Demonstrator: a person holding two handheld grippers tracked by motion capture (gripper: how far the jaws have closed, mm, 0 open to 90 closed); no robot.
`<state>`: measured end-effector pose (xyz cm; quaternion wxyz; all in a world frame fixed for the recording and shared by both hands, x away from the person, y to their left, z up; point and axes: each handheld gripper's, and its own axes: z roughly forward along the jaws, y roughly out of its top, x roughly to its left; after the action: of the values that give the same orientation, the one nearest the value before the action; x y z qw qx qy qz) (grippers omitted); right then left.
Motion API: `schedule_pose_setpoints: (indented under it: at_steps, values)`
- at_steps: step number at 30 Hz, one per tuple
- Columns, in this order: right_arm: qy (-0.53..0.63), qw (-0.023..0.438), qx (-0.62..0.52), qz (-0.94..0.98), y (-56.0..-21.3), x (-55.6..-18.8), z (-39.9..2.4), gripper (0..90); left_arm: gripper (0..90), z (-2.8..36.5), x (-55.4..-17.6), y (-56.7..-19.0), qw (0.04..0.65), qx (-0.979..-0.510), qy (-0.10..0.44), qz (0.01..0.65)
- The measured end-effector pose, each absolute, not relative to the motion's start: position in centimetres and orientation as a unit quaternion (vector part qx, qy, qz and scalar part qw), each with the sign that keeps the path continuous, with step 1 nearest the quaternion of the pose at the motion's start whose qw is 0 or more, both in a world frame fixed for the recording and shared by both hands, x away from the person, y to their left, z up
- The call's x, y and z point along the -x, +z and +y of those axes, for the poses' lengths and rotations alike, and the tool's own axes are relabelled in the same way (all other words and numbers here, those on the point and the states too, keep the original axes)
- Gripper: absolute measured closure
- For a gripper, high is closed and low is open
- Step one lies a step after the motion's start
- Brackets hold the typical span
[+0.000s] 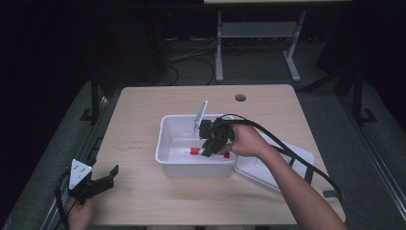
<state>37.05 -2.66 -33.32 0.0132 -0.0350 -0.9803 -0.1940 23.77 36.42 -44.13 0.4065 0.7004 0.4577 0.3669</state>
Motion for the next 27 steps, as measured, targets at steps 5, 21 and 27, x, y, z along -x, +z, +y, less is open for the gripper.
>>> schedule_pose_setpoints:
  at_steps: [5,21,27]
  values:
    - [-0.190,0.016,0.035,-0.981,-33.8,-37.1,-2.5,71.9,14.9,36.5,-23.7,-44.1,0.408,-0.699,0.367,0.459]
    - [-0.184,0.023,0.036,-0.982,-34.7,-37.4,-2.1,71.8,14.9,36.5,-23.7,-44.1,0.408,-0.698,0.367,0.460]
    - [-0.184,0.028,0.040,-0.982,-35.1,-37.6,-2.0,71.8,14.9,36.5,-23.7,-44.1,0.408,-0.698,0.367,0.459]
